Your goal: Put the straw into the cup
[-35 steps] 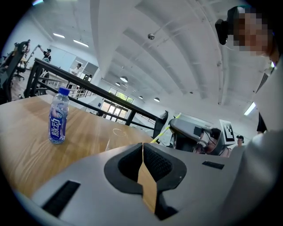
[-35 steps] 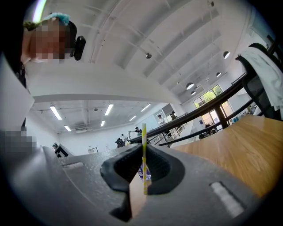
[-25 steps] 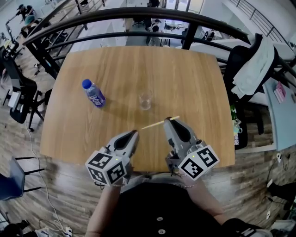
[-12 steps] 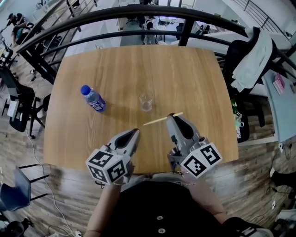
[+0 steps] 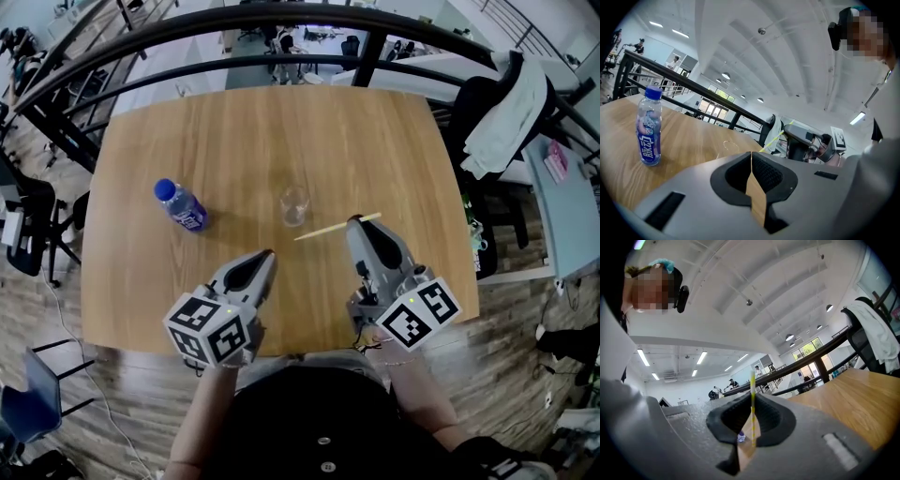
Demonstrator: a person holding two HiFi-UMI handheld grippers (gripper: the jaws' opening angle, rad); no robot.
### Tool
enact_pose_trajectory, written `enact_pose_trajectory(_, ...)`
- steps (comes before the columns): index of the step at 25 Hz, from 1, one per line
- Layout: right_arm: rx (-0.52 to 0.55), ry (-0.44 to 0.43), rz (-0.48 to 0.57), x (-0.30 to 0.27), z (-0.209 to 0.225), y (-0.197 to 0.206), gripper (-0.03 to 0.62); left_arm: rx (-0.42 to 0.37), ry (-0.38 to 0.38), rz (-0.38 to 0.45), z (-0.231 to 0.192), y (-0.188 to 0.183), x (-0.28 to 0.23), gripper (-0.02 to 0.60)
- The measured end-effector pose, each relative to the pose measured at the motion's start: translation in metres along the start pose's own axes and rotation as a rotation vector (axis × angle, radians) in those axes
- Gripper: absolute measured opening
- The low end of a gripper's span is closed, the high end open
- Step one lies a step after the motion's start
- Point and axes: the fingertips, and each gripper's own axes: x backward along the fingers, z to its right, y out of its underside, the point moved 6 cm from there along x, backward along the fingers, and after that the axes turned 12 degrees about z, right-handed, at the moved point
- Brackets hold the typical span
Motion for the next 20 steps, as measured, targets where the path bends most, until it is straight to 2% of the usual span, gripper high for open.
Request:
enact_pose_trajectory(12, 0.067, 0.010, 0.029, -0.050, 0.025, -0.016, 0.021, 0.018, 0.028, 0.000, -0.028, -0.001, -0.027, 0.023)
enact_pose_trajectory(20, 0.079, 0.028, -0.015, -0.078, 0.036, 0.006, 0.020, 0.050, 0.019, -0.022, -0.056, 0.002, -0.036, 0.023)
